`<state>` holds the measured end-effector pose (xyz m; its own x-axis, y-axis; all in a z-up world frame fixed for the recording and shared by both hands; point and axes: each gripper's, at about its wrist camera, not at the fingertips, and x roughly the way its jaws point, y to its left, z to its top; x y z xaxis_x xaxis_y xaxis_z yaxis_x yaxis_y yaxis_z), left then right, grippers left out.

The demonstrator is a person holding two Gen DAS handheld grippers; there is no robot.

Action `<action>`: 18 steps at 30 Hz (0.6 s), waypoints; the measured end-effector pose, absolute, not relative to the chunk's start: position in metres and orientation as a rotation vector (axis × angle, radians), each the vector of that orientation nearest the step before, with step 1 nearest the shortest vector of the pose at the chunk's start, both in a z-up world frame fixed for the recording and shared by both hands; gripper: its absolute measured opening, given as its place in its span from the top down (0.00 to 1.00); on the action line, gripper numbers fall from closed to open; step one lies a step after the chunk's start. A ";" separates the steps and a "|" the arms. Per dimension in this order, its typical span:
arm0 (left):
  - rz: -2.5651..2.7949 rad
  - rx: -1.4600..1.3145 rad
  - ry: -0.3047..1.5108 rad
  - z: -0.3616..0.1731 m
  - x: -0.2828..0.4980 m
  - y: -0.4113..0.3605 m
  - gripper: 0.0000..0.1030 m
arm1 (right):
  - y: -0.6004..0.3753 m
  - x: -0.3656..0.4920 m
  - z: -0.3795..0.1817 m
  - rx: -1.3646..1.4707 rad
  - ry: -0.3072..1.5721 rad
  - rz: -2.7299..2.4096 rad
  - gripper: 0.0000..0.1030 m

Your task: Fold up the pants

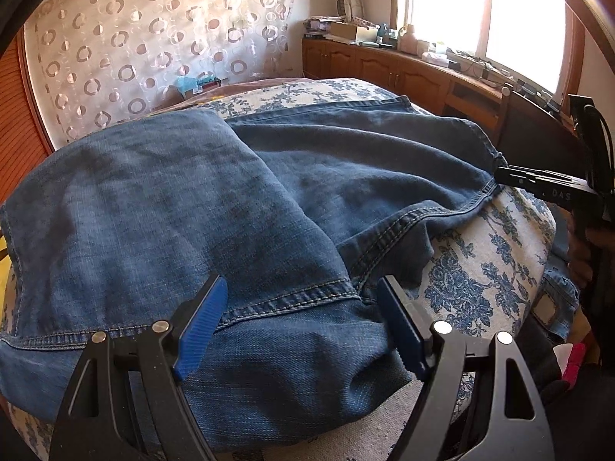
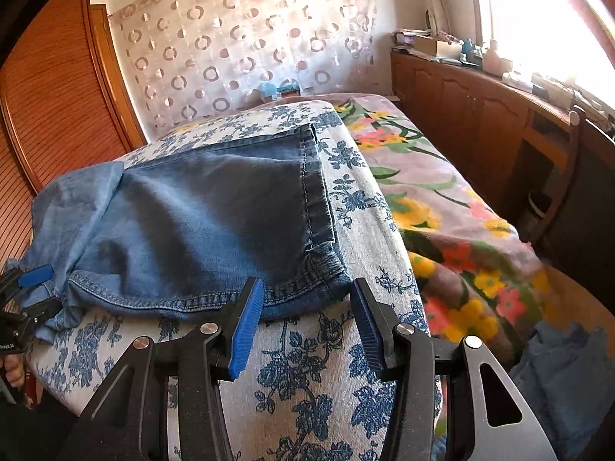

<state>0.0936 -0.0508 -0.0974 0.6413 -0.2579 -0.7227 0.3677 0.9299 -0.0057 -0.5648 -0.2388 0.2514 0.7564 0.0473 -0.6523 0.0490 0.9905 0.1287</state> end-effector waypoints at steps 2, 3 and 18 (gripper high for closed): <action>-0.358 0.146 0.798 -0.098 0.094 -0.050 0.22 | -0.239 -0.564 0.251 0.138 0.711 -0.002 0.68; -0.359 0.144 0.798 -0.098 0.094 -0.050 0.22 | -0.241 -0.564 0.250 0.145 0.712 0.009 0.75; -0.359 0.098 0.777 -0.085 0.083 -0.029 0.22 | -0.189 -0.541 0.291 0.116 0.639 0.179 0.87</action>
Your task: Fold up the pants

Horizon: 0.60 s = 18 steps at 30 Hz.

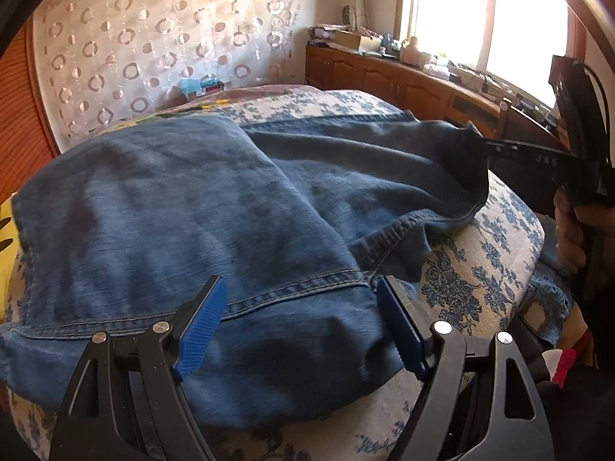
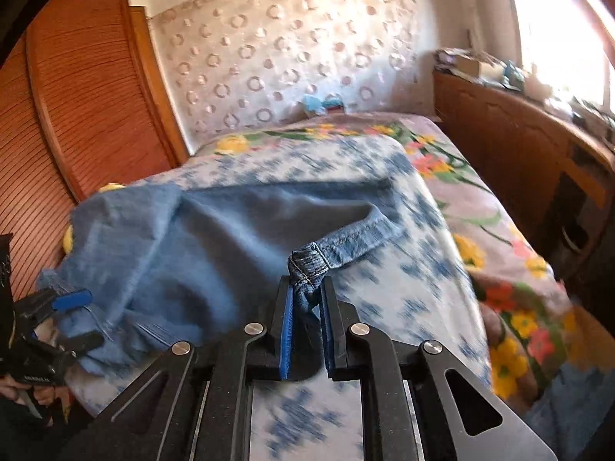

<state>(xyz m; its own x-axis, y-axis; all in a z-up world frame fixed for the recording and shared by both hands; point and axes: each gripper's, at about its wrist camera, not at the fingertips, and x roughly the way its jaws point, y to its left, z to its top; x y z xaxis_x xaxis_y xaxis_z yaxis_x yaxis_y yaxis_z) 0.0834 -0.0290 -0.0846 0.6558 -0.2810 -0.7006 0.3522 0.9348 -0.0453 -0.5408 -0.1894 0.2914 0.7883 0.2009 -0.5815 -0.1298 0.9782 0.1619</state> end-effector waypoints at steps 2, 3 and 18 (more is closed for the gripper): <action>-0.344 0.089 0.768 -0.081 0.080 -0.020 0.22 | -0.174 -0.536 0.300 0.096 0.620 0.216 0.87; -0.335 0.084 0.764 -0.080 0.079 -0.016 0.22 | -0.166 -0.533 0.303 0.089 0.614 0.237 0.87; -0.234 -0.010 0.724 -0.072 0.071 0.037 0.22 | -0.090 -0.521 0.329 0.050 0.615 0.620 0.71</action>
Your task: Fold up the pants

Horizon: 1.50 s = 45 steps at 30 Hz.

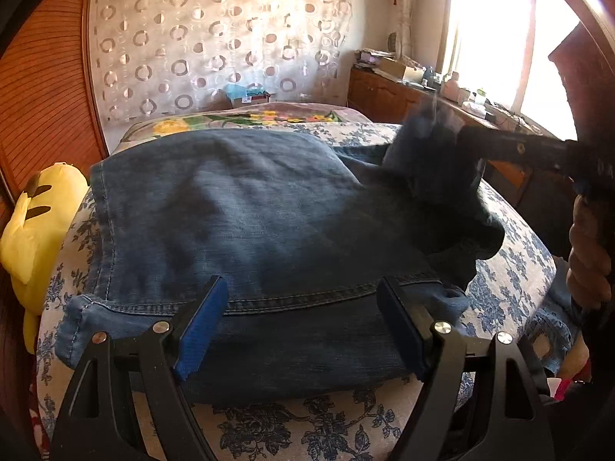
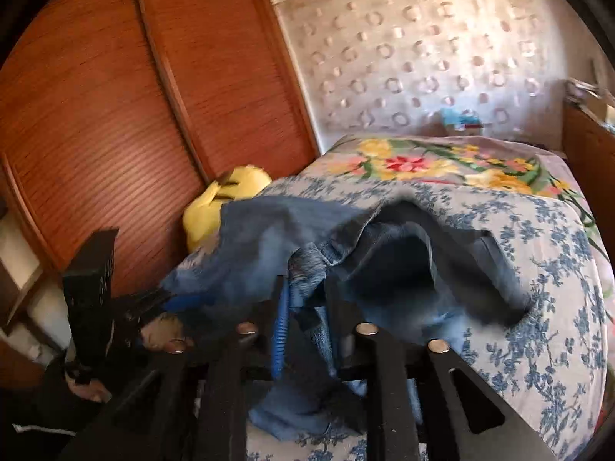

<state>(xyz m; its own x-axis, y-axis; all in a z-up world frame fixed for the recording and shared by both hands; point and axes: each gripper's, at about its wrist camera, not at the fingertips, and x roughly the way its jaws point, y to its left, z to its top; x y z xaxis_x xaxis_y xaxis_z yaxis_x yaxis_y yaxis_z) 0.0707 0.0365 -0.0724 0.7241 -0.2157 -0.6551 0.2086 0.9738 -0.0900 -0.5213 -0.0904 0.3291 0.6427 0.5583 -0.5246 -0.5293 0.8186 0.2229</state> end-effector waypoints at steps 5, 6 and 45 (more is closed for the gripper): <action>-0.252 -0.012 0.725 -0.074 0.073 0.034 0.22 | -0.111 -0.519 0.327 0.066 0.600 0.558 0.57; -0.257 -0.010 0.726 -0.073 0.073 0.033 0.22 | -0.111 -0.522 0.329 0.055 0.592 0.525 0.57; -0.420 0.066 0.786 -0.078 0.098 -0.034 0.79 | -0.141 -0.486 0.243 0.035 0.717 0.319 0.91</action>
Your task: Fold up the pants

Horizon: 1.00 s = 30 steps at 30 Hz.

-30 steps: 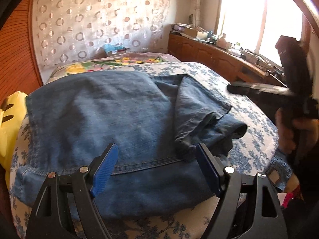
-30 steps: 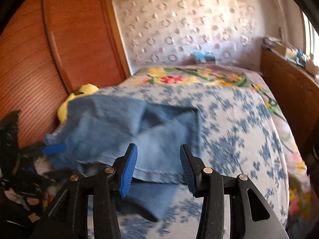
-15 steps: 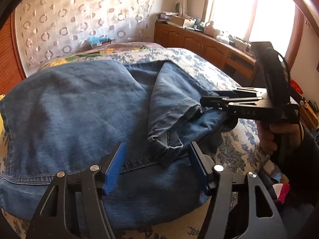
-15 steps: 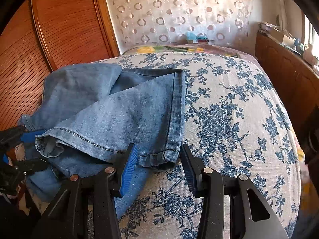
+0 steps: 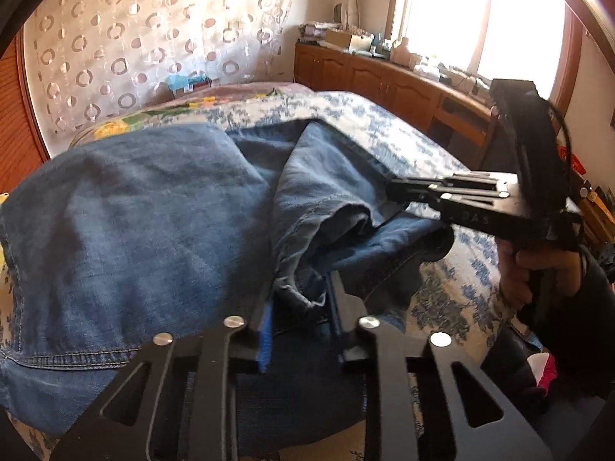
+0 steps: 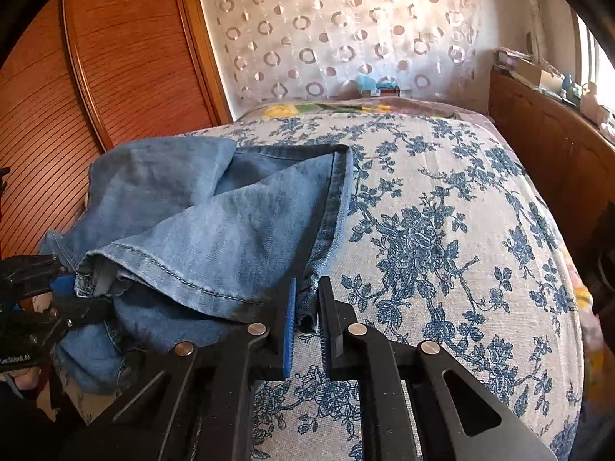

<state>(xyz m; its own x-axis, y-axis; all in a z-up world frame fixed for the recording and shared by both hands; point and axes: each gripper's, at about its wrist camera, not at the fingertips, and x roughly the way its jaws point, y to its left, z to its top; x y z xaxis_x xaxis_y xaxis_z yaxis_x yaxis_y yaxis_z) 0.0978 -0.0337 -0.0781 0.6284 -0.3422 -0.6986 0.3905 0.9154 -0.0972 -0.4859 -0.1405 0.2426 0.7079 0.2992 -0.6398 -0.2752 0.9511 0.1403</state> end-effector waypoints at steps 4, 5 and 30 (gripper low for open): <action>-0.421 0.052 0.754 -0.068 0.093 -0.032 0.83 | -0.144 -0.490 0.245 0.053 0.699 0.329 0.92; -0.424 0.050 0.746 -0.064 0.091 -0.031 0.84 | -0.148 -0.491 0.249 0.070 0.687 0.334 0.92; -0.326 -0.062 0.564 -0.016 0.034 0.049 0.86 | -0.061 -0.469 0.399 -0.099 0.430 0.578 0.93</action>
<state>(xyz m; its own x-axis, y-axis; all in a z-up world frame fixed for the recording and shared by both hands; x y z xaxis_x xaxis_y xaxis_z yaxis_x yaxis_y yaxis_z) 0.0342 0.0495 -0.0157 0.7953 -0.3199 -0.5149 0.2864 0.9469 -0.1459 -0.4694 -0.0607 0.3986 0.7515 0.5084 -0.4204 -0.5490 0.8353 0.0289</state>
